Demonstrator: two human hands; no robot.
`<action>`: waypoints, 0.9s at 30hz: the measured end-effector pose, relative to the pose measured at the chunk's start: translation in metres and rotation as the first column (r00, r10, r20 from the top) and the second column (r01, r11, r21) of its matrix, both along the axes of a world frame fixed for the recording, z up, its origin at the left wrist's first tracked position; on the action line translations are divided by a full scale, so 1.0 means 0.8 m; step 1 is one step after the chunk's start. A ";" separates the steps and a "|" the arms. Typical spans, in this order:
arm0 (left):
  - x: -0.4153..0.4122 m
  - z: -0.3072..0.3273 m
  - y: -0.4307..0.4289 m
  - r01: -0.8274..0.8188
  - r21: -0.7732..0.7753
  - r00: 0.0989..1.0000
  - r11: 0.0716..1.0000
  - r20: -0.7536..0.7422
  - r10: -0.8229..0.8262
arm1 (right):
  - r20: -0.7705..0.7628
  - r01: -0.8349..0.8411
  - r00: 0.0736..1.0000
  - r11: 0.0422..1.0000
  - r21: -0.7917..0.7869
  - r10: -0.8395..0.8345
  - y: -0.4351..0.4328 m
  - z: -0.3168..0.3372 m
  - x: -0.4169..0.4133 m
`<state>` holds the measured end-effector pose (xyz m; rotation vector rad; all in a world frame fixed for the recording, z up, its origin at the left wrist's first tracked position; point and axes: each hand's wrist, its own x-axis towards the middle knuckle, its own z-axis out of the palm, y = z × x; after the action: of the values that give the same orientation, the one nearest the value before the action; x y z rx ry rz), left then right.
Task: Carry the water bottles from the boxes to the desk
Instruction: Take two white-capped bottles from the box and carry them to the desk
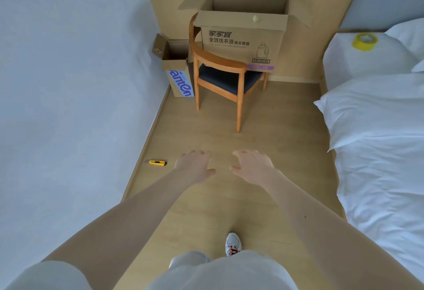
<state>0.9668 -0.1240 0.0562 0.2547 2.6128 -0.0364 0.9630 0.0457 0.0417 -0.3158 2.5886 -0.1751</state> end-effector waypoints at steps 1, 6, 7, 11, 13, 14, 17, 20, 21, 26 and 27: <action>-0.012 0.000 0.002 -0.001 -0.002 1.000 1.000 0.008 0.001 | 0.010 0.006 1.000 1.000 -0.001 -0.006 0.003 -0.001 -0.011; -0.079 0.003 0.013 0.063 0.005 0.998 0.998 0.007 -0.063 | -0.017 0.059 0.998 0.998 0.004 -0.059 0.019 0.002 -0.065; -0.092 0.003 0.016 0.084 0.004 0.996 0.996 0.004 -0.084 | -0.022 0.070 0.997 0.998 0.000 -0.070 0.021 0.004 -0.075; -0.150 0.003 0.024 0.123 0.022 0.992 0.992 -0.029 -0.122 | -0.039 0.102 0.994 0.995 -0.006 -0.102 0.026 0.004 -0.121; -0.182 0.003 0.025 0.135 0.030 0.990 0.990 -0.035 -0.133 | -0.042 0.127 0.991 0.992 0.002 -0.126 0.027 0.001 -0.146; -0.199 0.001 0.025 0.146 0.033 0.989 0.989 -0.034 -0.144 | -0.040 0.139 0.990 0.990 0.008 -0.139 0.028 -0.001 -0.160; -0.262 -0.001 0.019 0.179 0.051 0.984 0.982 -0.031 -0.178 | -0.030 0.180 0.983 0.983 0.027 -0.179 0.026 -0.004 -0.210; -0.334 0.004 0.006 0.211 0.068 0.976 0.975 -0.065 -0.207 | -0.040 0.215 0.976 0.976 0.029 -0.214 0.016 0.002 -0.271; -0.358 0.006 0.001 0.219 0.071 0.973 0.973 -0.087 -0.212 | -0.049 0.224 0.974 0.974 0.030 -0.223 0.012 0.005 -0.292; -0.455 0.013 -0.018 0.256 0.090 0.961 0.963 -0.131 -0.243 | -0.061 0.250 0.967 0.967 0.047 -0.247 -0.010 0.020 -0.381; -0.473 0.012 -0.021 0.258 0.098 0.960 0.961 -0.138 -0.244 | -0.065 0.253 0.966 0.966 0.054 -0.250 -0.014 0.022 -0.398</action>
<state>0.5880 -0.1407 0.0662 0.6445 2.6928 0.0113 0.6443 0.0346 0.0595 0.0330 2.6792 -0.1771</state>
